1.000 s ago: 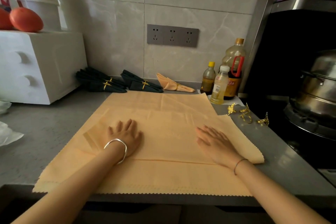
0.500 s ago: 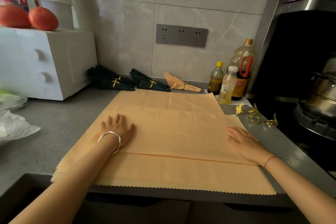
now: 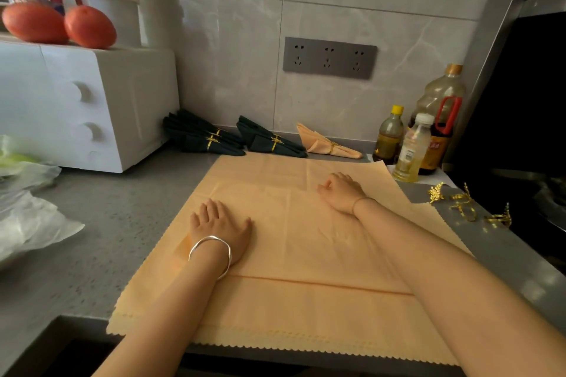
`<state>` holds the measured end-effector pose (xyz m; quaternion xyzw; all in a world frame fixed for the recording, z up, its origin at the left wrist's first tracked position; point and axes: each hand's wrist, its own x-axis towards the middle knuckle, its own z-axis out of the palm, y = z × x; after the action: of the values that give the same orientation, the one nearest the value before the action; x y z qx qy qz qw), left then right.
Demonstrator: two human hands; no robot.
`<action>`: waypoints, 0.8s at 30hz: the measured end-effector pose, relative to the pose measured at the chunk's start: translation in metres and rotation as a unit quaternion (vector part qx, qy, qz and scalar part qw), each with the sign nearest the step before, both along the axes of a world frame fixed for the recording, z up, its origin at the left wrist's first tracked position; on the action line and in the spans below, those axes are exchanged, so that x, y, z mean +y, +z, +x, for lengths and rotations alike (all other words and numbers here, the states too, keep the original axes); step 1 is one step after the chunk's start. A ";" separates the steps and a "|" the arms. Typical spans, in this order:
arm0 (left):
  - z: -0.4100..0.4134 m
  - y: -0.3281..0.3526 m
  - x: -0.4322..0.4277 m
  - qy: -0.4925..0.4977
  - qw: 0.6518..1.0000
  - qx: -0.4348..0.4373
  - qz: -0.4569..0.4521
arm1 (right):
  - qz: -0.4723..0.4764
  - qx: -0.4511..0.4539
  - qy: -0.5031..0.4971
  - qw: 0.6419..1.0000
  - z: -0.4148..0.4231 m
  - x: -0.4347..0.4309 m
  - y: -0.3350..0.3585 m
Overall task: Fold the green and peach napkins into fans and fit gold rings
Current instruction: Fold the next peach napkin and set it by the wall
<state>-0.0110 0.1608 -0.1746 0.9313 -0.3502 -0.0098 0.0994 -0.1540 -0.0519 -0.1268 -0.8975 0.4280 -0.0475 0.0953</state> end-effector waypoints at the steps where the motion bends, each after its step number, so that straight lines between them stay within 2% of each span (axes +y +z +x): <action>1: -0.001 -0.001 0.000 0.001 1.000 -0.001 -0.002 | -0.008 -0.003 0.003 1.000 0.013 0.002 0.000; 6: 0.000 -0.002 -0.001 0.003 1.000 -0.002 -0.009 | 0.023 0.019 0.082 0.996 0.084 0.028 0.002; 11: 0.001 0.001 -0.001 0.014 0.998 0.029 -0.048 | 0.039 -0.069 0.177 0.981 0.126 0.059 0.001; 13: 0.002 0.004 0.001 0.017 0.993 0.063 -0.099 | 0.041 -0.113 0.202 0.972 0.132 0.067 0.000; 15: 0.006 0.008 0.004 0.022 0.970 0.120 -0.211 | 0.035 -0.147 0.222 0.963 0.129 0.072 0.002; 16: 0.008 0.010 0.006 0.028 0.948 0.153 -0.279 | 0.027 -0.164 0.229 0.959 0.123 0.075 0.004; 19: 0.010 0.016 0.012 0.045 0.855 0.250 -0.453 | 0.005 -0.206 0.251 0.946 0.094 0.082 0.011; 21: 0.007 0.022 0.015 0.056 0.811 0.290 -0.505 | -0.002 -0.218 0.258 0.941 0.067 0.086 0.015; 22: 0.005 0.025 0.017 0.046 0.808 0.292 -0.509 | 0.001 -0.217 0.259 0.941 0.051 0.088 0.018; 23: 0.003 0.029 0.021 0.022 0.825 0.277 -0.493 | 0.004 -0.215 0.260 0.941 0.036 0.090 0.019; 24: 0.000 0.033 0.026 -0.014 0.856 0.246 -0.456 | 0.000 -0.211 0.260 0.942 0.020 0.093 0.022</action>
<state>-0.0115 0.1863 -0.1412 0.7443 -0.2923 -0.0791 0.5952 -0.1340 0.0415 -0.1051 -0.9469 0.1496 -0.2094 0.1929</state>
